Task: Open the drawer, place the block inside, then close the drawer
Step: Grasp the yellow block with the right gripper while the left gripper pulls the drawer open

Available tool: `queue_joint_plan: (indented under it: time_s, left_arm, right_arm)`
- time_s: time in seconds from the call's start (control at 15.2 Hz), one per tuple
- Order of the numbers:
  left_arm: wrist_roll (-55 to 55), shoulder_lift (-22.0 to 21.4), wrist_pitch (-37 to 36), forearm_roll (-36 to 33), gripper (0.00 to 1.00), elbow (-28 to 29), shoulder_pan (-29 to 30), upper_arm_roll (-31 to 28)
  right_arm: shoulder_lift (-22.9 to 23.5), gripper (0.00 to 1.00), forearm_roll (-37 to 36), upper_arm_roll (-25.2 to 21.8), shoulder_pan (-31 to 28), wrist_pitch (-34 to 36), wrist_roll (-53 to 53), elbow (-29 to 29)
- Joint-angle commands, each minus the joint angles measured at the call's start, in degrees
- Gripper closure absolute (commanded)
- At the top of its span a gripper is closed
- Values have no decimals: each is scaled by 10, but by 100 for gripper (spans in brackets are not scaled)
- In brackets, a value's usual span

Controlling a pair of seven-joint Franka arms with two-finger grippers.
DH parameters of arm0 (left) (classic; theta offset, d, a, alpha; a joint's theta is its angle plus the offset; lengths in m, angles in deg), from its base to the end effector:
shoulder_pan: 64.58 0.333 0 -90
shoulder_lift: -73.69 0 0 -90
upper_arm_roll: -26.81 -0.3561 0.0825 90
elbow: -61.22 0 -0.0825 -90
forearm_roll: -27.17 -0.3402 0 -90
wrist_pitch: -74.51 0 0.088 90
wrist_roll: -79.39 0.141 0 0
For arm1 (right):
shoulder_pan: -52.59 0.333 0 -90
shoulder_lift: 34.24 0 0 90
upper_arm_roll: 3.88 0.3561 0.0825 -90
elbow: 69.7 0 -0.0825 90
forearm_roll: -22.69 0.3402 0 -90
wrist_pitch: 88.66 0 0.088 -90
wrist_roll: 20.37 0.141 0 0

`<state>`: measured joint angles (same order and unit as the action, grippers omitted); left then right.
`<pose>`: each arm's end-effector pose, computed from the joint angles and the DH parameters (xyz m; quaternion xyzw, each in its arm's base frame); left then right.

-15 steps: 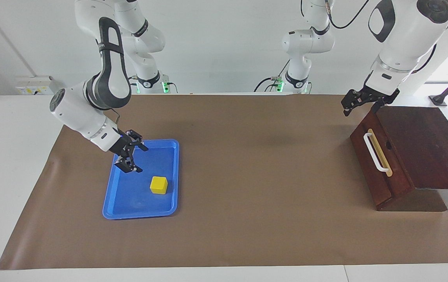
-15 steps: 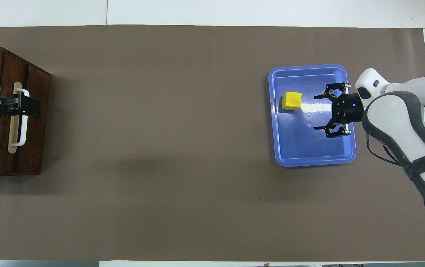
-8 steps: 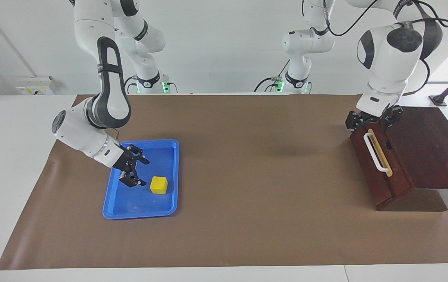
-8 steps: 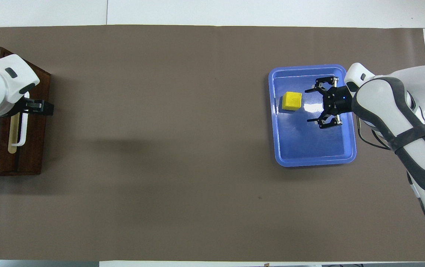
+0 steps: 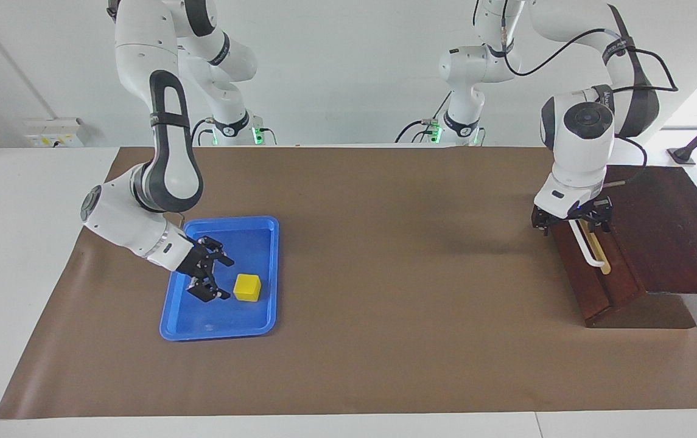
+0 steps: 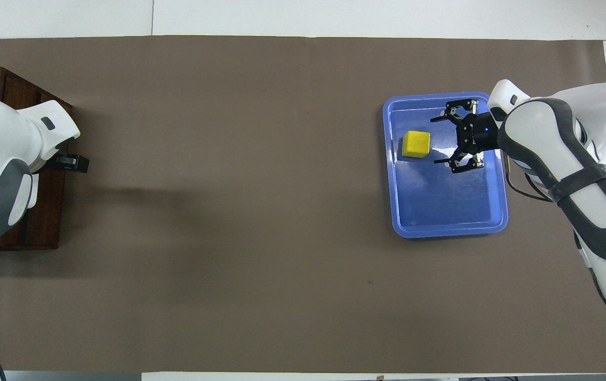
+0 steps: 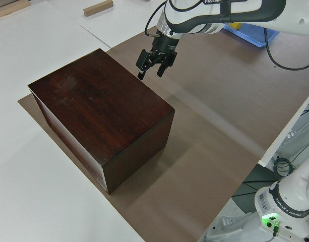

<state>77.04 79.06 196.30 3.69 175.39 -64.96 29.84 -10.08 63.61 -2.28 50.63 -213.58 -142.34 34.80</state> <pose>0.5494 -0.0027 0.4516 -0.9783 0.1127 -0.0282 0.1714 0.6271 0.0372 0.3426 -0.6394 -0.7133 -0.2348 0.1651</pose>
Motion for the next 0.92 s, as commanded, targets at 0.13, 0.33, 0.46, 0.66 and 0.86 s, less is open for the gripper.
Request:
queue_joint_plan:
  time_s: [0.13,0.33,0.46,0.66,0.86]
  left_arm:
    - [-10,-4,45,-16,0,38,19,2]
    - [-9,-3,55,-16,0,46,24,3]
    - [-8,-1,64,-16,0,46,37,3]
    - [-19,7,79,-15,0,49,29,6]
    - [-89,8,78,-11,0,47,-14,7]
  right_arm:
    - [10,0,18,0,13,-1,-36,-1]
    - [9,0,18,0,13,-9,-48,12]
    - [13,0,20,0,13,-21,-56,14]
    - [16,0,21,0,13,-25,-51,14]
    - [16,0,23,0,13,-26,-51,16]
